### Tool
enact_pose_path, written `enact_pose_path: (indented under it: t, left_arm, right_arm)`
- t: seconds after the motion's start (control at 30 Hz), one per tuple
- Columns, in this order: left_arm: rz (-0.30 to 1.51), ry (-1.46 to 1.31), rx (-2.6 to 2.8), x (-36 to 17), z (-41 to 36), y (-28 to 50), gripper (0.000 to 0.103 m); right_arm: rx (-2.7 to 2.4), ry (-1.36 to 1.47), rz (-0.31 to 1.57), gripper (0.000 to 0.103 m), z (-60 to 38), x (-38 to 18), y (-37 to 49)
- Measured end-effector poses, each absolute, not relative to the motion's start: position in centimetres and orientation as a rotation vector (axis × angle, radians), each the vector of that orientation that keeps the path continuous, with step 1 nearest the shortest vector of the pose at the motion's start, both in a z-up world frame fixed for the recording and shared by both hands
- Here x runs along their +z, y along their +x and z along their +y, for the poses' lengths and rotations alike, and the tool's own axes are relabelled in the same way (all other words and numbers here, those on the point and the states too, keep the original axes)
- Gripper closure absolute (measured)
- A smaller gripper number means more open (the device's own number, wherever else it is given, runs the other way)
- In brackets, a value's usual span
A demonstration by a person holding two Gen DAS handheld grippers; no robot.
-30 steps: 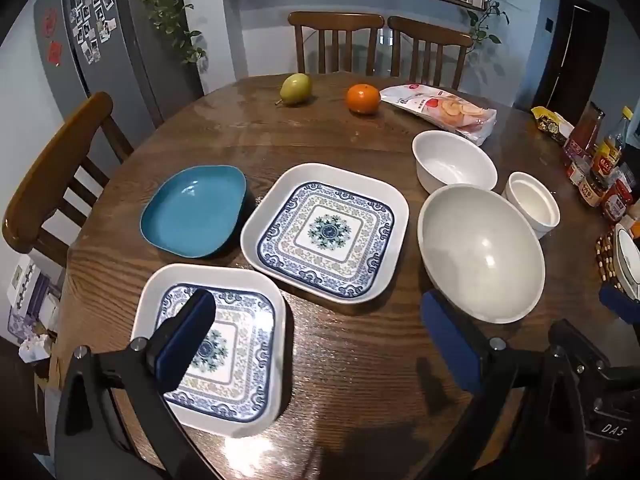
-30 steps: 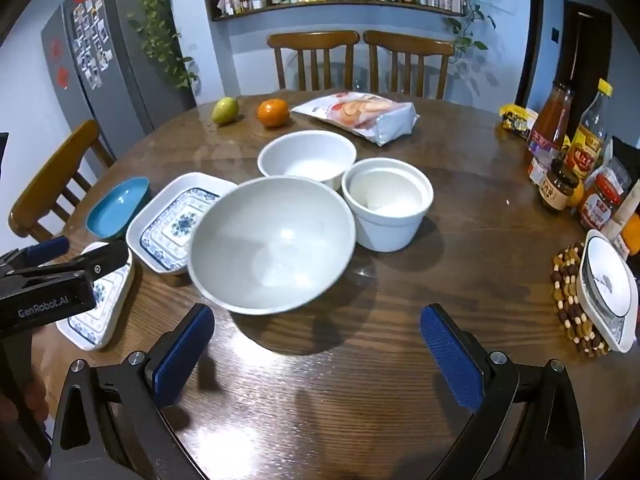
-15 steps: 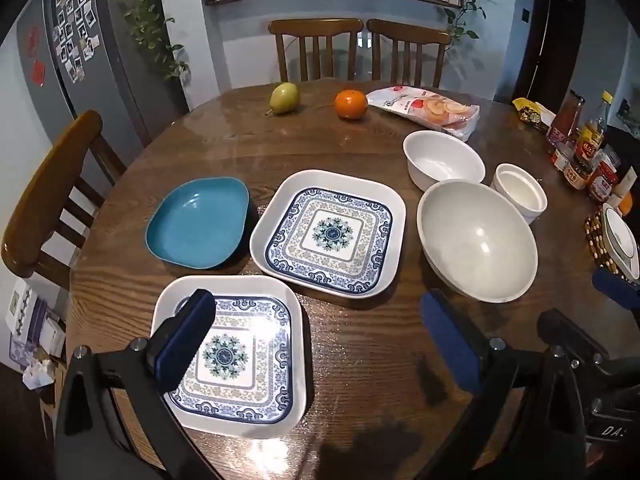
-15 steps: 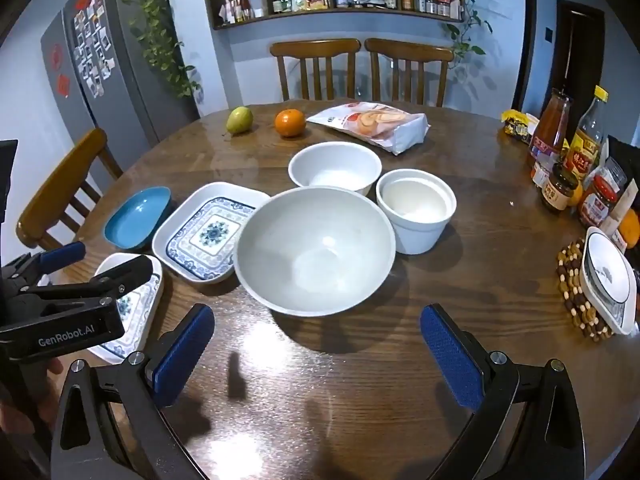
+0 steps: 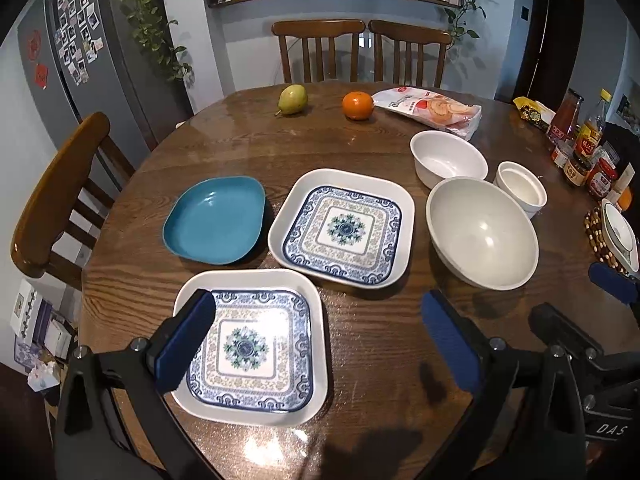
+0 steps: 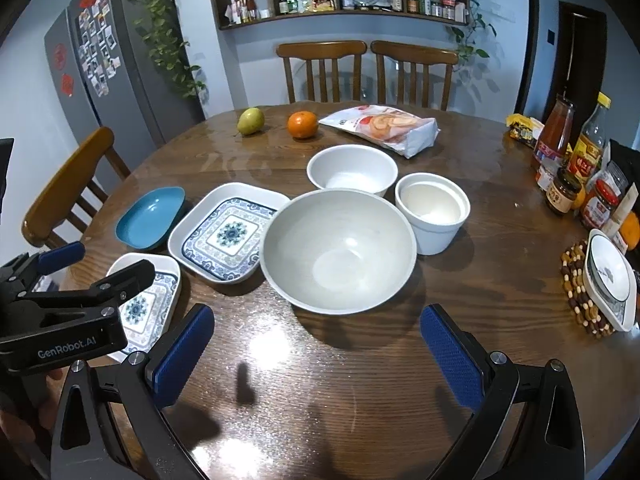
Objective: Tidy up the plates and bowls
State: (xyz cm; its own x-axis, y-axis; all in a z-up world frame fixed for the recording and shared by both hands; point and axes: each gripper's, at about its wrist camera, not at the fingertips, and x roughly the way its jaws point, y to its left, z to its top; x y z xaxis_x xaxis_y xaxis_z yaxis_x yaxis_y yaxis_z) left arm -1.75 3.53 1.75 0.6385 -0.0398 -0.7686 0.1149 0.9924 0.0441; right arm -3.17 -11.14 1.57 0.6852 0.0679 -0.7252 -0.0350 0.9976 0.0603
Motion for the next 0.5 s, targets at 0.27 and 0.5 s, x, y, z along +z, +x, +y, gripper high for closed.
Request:
enact_pose_path:
  t: [0.27, 0.5]
  left_arm:
    - [0.897, 0.089, -0.073, 1.7, 4.4, -2.7, 0.001]
    - [0.899, 0.082, -0.066, 1.8, 4.7, -3.1, 0.001]
  right_arm:
    - [0.067, 0.038, 0.818, 0.000, -10.5, 1.8, -3.5]
    - [0.072, 0.049, 0.812, 0.000, -10.5, 2.0, -3.7]
